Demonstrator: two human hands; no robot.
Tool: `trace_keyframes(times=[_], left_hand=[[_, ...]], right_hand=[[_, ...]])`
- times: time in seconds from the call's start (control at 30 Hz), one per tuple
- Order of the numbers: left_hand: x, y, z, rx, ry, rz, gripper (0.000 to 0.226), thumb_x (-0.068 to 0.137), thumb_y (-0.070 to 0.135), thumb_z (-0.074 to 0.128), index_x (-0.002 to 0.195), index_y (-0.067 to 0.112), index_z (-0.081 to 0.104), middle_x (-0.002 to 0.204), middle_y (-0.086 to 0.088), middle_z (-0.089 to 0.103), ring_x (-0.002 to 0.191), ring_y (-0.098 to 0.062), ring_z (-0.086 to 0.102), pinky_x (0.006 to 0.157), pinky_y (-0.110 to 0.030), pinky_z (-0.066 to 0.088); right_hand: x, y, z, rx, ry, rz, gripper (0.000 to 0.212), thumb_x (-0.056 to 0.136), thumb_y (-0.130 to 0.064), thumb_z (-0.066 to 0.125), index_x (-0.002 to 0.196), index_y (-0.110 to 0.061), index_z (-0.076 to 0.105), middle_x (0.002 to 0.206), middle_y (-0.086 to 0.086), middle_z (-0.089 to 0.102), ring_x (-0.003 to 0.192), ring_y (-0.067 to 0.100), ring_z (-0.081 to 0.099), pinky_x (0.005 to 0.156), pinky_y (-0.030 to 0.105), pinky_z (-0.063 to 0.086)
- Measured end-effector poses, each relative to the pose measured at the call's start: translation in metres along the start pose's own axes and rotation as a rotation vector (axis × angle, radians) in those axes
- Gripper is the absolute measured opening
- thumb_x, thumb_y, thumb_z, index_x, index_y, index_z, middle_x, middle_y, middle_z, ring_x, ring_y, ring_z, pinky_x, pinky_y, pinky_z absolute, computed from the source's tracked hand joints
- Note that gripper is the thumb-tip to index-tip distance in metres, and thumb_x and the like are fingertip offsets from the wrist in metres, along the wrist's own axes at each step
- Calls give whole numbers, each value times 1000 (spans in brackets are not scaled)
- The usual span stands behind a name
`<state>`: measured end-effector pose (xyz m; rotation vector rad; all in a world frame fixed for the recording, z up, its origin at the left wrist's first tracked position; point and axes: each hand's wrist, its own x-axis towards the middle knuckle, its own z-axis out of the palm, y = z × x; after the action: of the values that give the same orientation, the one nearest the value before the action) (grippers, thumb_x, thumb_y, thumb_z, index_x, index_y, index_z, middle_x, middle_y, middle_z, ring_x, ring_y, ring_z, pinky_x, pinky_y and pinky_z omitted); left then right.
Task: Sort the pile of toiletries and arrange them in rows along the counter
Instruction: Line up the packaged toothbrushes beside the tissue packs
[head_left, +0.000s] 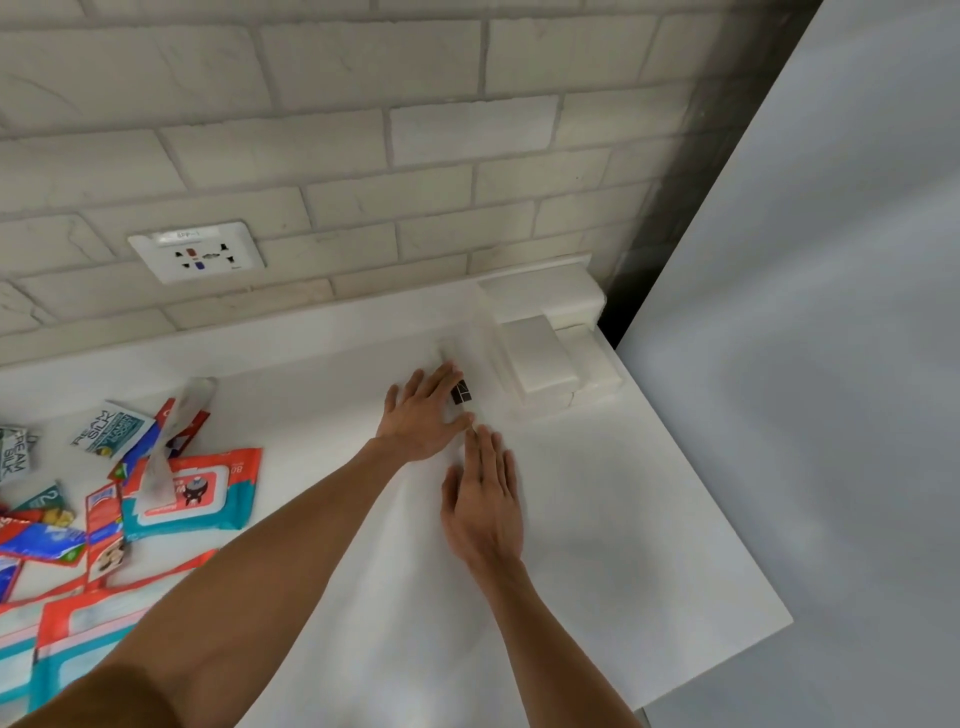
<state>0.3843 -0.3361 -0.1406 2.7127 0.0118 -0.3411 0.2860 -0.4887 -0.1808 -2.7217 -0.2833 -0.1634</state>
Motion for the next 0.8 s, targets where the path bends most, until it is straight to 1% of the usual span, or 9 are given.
trace_keyframes(times=[0.2,0.37,0.47,0.63,0.8], left_hand=[[18,-3,-5,-10,-4,-19,81,95,72,42,162,41,9,170,22,-2,159,-22,3,126,-56,8],[27,-4,-9,-5,-4,-29,82,96,70,43,163,38,9,171,19,-1,159,-22,4,126,-56,10],[30,-3,-10,-1,2,-34,82,96,69,44,163,37,10,171,18,1,159,-23,6,126,-56,11],[32,-3,-11,11,4,-33,82,95,70,44,163,37,11,171,18,1,158,-23,8,125,-56,13],[33,-2,-13,36,-4,-33,82,96,69,43,163,36,10,171,17,1,158,-23,9,124,-55,16]], right_hand=[[14,1,3,-3,-25,-18,66,111,-37,35,169,-9,20,176,9,19,165,21,9,133,43,16],[23,0,3,-6,-19,-26,68,110,-40,35,168,-8,20,176,9,20,165,24,10,133,44,16],[28,-1,3,-12,-40,-13,69,110,-41,33,169,-10,19,177,9,18,165,23,8,133,43,14],[28,-1,2,0,-49,-8,70,109,-43,33,169,-10,18,177,8,16,165,23,6,133,44,14],[29,-2,1,1,-77,-6,71,110,-45,30,170,-12,11,178,6,10,165,22,0,134,44,12]])
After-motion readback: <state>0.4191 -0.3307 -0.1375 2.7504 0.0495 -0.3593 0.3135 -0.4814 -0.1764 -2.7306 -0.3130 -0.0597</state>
